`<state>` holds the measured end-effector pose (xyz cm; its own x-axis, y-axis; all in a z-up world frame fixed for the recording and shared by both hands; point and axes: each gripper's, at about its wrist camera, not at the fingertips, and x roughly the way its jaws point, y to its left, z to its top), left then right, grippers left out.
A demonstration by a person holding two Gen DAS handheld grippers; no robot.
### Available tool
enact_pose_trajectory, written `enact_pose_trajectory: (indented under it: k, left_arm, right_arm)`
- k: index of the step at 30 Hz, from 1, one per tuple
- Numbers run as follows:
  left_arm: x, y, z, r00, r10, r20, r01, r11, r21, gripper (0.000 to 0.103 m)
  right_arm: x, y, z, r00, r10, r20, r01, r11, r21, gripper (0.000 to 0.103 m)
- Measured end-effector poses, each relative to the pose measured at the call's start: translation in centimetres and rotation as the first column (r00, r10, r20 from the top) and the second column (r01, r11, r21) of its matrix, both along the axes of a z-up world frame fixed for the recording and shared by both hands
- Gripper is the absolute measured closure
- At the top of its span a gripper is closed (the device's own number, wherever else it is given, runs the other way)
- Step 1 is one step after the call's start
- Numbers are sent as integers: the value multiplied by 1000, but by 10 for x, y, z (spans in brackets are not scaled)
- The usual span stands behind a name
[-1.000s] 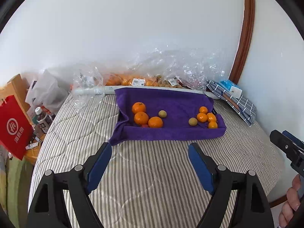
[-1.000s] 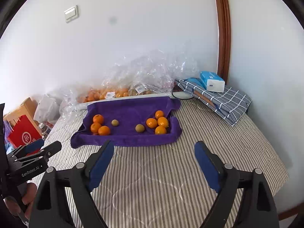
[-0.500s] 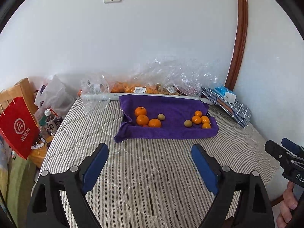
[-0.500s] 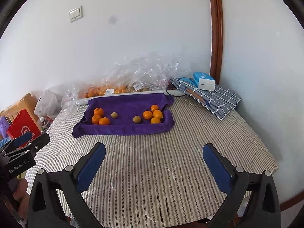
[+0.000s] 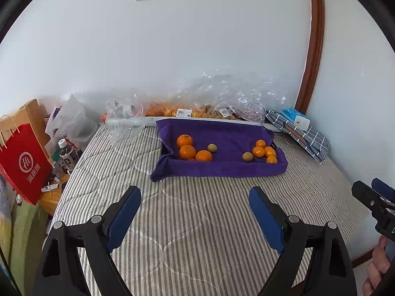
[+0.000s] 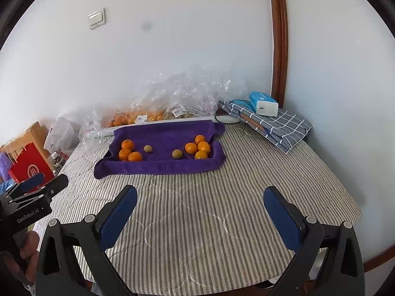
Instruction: Organize fruits
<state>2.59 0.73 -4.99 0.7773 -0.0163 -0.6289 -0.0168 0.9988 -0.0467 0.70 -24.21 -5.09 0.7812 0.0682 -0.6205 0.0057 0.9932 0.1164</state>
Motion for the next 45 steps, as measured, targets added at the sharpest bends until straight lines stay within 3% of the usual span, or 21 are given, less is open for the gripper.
enact_pose_trajectory:
  k: [45]
  left_arm:
    - [0, 0, 5, 1000, 18, 11, -18, 1000, 23, 14]
  right_arm:
    - [2, 5, 1, 1000, 3, -2, -3, 1000, 2, 2]
